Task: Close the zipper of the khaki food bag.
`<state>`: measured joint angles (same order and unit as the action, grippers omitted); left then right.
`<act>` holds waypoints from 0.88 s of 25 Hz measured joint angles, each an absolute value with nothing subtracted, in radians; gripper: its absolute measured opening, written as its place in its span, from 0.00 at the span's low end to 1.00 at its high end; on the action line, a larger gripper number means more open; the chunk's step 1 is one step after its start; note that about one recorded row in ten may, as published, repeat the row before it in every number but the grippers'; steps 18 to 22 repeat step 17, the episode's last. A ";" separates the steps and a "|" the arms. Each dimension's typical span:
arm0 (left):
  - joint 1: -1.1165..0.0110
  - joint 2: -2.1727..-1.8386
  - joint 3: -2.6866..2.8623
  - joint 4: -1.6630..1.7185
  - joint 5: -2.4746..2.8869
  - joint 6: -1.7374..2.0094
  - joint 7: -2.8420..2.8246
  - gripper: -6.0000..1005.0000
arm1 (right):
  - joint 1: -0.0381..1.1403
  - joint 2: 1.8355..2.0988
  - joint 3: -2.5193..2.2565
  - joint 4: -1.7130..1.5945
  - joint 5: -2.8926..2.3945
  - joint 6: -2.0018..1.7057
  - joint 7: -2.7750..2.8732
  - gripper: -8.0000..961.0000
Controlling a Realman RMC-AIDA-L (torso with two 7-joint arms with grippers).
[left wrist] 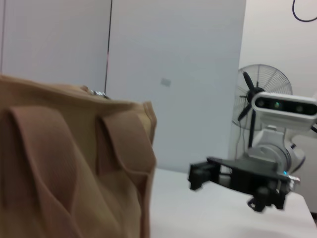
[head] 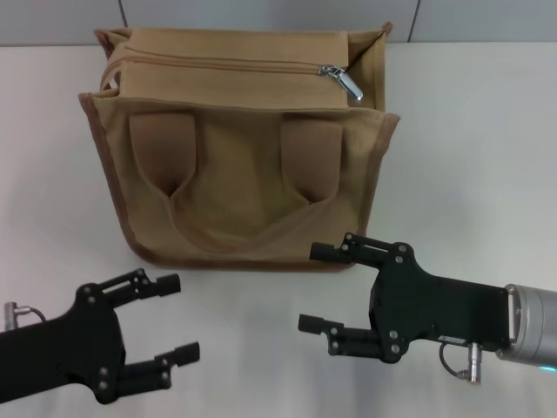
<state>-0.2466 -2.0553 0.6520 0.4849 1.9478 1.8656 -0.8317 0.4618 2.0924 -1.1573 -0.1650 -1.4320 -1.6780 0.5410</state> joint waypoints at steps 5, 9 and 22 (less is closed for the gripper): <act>-0.255 -2.061 0.652 0.485 1.988 1.857 -0.832 0.78 | 0.462 2.092 -1.157 -0.154 -1.413 -1.678 0.541 0.77; -0.255 -2.062 0.652 0.485 1.990 1.855 -0.832 0.78 | 0.460 2.092 -1.158 -0.152 -1.413 -1.682 0.541 0.77; -0.247 -2.062 0.652 0.485 1.993 1.855 -0.831 0.78 | 0.462 2.092 -1.158 -0.143 -1.411 -1.687 0.540 0.77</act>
